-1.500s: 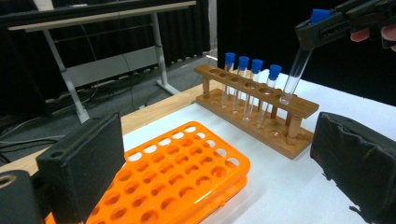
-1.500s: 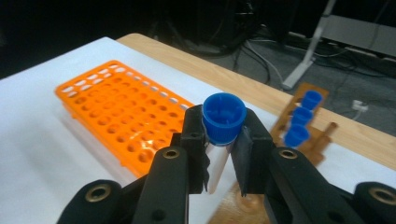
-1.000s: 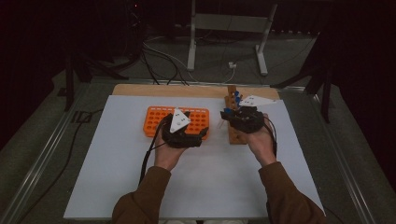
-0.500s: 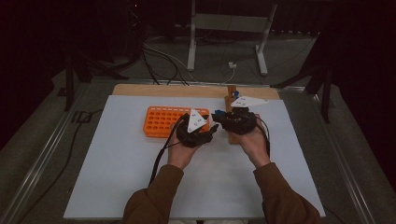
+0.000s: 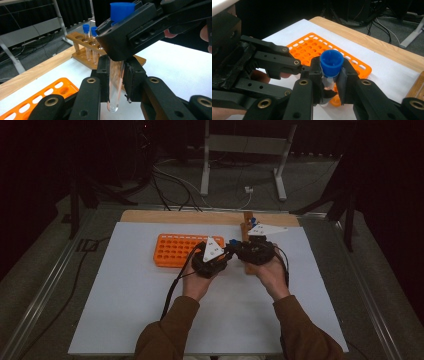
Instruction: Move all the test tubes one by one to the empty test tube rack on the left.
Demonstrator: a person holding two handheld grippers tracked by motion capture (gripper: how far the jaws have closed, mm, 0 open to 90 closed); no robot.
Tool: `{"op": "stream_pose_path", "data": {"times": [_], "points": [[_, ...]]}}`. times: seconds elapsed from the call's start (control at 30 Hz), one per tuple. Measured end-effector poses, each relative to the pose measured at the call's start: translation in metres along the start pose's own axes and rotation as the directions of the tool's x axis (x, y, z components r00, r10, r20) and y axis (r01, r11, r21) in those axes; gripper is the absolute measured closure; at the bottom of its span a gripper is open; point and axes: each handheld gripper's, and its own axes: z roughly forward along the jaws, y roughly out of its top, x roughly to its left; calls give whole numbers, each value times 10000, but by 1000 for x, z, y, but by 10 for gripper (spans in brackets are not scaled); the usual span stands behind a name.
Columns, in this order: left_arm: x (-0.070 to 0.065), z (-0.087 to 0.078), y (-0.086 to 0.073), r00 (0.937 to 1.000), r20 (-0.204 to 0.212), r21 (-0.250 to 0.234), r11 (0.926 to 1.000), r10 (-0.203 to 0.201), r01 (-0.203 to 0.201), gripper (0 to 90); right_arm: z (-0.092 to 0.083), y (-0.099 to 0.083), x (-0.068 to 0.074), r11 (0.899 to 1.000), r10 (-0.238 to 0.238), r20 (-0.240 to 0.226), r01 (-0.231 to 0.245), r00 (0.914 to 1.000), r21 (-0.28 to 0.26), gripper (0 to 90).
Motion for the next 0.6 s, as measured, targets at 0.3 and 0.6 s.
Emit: {"op": "stream_pose_path", "data": {"times": [0.3,0.6], "points": [[2,0,0,9999,133,-143,9998,-111,113,785,-2,-1,-2,9998,129,-60,-130,9999,-136,688],[19,-4,-2,9981,-278,-319,9981,-544,535,785,-19,-5,-8,9969,154,501,-115,9986,-780,321]]}}
